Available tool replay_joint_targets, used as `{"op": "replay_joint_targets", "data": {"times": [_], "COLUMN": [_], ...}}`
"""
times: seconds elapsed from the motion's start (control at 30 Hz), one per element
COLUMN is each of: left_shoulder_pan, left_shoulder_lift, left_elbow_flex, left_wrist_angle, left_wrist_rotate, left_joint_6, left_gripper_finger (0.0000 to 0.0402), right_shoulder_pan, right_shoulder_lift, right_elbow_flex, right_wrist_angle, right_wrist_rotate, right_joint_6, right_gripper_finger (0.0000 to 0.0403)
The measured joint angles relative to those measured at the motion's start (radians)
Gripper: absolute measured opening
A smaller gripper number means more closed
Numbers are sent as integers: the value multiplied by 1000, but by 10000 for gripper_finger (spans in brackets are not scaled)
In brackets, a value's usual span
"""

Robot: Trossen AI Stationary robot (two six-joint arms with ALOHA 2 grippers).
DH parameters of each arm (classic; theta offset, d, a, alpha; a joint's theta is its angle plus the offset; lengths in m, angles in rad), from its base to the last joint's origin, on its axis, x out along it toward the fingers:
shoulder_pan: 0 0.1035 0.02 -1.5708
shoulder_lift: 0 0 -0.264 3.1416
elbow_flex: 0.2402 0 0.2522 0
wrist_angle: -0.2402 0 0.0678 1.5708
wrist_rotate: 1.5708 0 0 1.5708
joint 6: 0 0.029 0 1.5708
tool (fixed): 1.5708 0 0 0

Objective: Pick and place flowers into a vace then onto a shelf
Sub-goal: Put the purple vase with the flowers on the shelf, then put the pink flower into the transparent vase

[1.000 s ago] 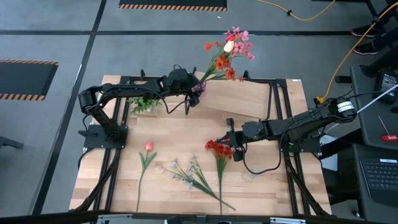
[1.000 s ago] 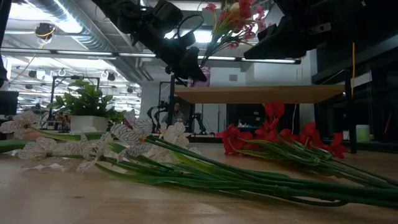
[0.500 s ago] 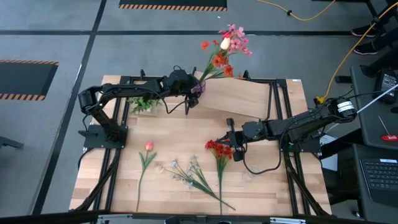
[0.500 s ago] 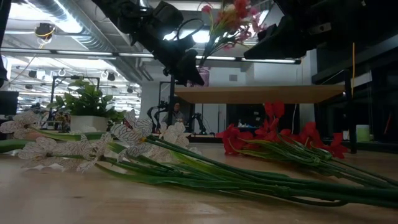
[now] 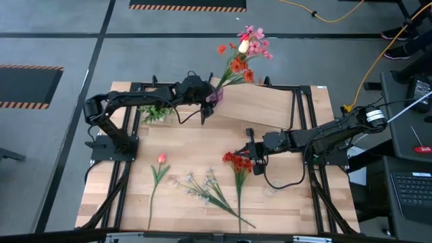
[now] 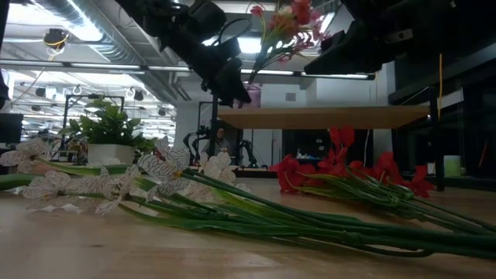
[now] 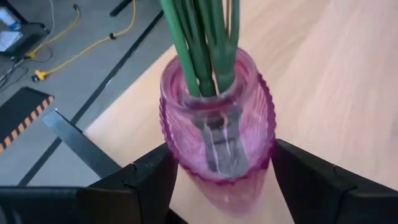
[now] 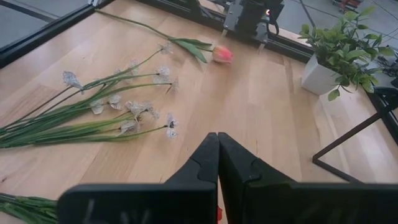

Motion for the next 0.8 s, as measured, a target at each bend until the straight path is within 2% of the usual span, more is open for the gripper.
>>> {"op": "replay_joint_targets", "data": {"times": [0.5,0.8], "left_shoulder_pan": [0,0], "left_shoulder_lift": [-31,-130], "left_elbow_flex": [0,0], "left_wrist_angle": [-84,-220], "left_wrist_rotate": [-6,-26], "left_joint_6": [15,20], "left_gripper_finger": [247,247], "right_shoulder_pan": [0,0], "right_shoulder_lift": [0,0], "right_elbow_flex": [0,0], "right_wrist_angle": [-2,-2], "right_wrist_rotate": [0,0], "right_joint_6": [0,0], "right_gripper_finger": [5,5]}}
